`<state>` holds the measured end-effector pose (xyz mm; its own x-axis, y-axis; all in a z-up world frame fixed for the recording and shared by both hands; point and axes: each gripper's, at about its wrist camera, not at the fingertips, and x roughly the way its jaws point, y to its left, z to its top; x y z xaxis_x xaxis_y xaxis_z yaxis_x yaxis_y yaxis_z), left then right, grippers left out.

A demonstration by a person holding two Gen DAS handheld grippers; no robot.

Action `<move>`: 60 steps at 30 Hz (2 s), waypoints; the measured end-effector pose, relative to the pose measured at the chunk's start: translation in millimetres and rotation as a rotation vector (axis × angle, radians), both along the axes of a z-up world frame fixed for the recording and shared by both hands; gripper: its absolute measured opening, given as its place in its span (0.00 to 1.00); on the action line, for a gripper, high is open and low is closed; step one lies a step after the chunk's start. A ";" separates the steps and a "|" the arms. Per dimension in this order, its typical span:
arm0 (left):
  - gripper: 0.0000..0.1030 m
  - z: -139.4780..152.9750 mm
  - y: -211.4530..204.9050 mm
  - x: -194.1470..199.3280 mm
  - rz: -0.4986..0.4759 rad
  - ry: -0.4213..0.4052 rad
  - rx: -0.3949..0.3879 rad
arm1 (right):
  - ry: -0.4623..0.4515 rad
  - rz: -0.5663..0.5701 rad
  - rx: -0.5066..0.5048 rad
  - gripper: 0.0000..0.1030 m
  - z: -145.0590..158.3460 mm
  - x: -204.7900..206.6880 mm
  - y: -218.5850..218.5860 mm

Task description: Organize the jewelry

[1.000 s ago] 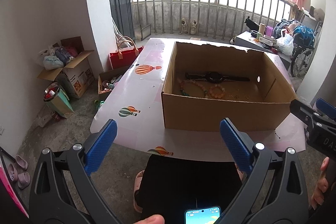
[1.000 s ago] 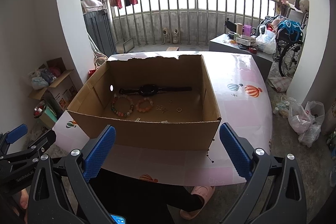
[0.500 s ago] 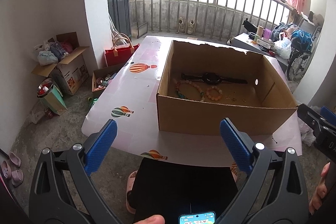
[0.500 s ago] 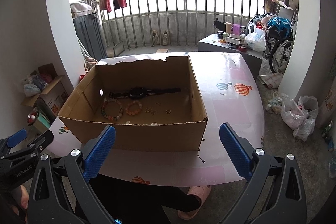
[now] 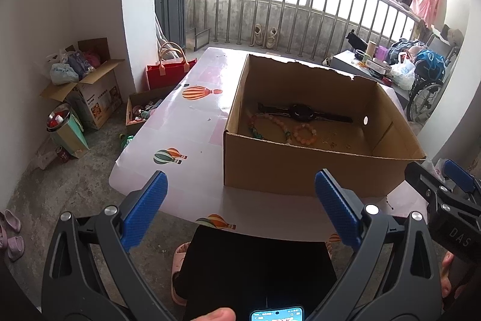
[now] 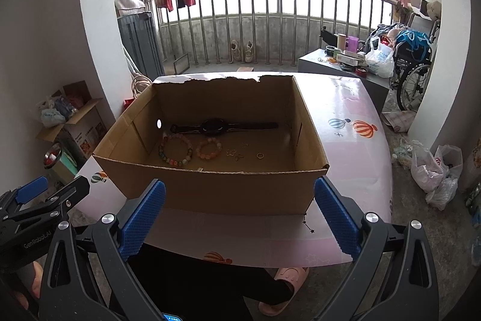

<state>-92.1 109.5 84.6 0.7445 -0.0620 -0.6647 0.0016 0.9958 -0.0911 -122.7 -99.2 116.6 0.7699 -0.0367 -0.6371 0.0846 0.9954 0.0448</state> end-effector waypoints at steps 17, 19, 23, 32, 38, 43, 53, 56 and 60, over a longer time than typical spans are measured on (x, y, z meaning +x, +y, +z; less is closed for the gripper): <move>0.92 -6.8 -4.8 9.2 0.008 0.020 0.033 | 0.012 -0.011 0.020 0.94 -6.6 5.5 -5.6; 0.92 -6.8 -6.3 9.5 0.010 0.018 0.042 | 0.012 -0.006 0.017 0.94 -6.4 5.8 -4.0; 0.92 -8.0 -7.7 10.1 0.014 0.020 0.044 | 0.012 -0.004 0.021 0.94 -6.6 6.8 -2.9; 0.92 -9.8 -9.8 10.1 0.014 0.019 0.053 | 0.009 -0.002 0.020 0.94 -6.6 7.6 -2.1; 0.92 -8.5 -10.1 9.2 0.011 0.015 0.052 | 0.004 -0.001 0.022 0.94 -6.7 7.5 -2.0; 0.92 -8.2 -12.3 9.6 0.005 0.015 0.053 | 0.006 -0.005 0.019 0.94 -6.9 7.2 -3.0; 0.92 -9.7 -15.7 11.3 -0.007 0.016 0.050 | 0.009 -0.006 0.014 0.94 -7.2 8.7 -2.7; 0.92 -9.4 -17.1 11.7 -0.008 0.014 0.049 | 0.011 -0.005 0.009 0.94 -7.5 8.9 -3.2; 0.92 -9.0 -21.3 11.5 -0.017 0.012 0.057 | 0.008 -0.014 0.025 0.94 -7.8 9.5 -7.4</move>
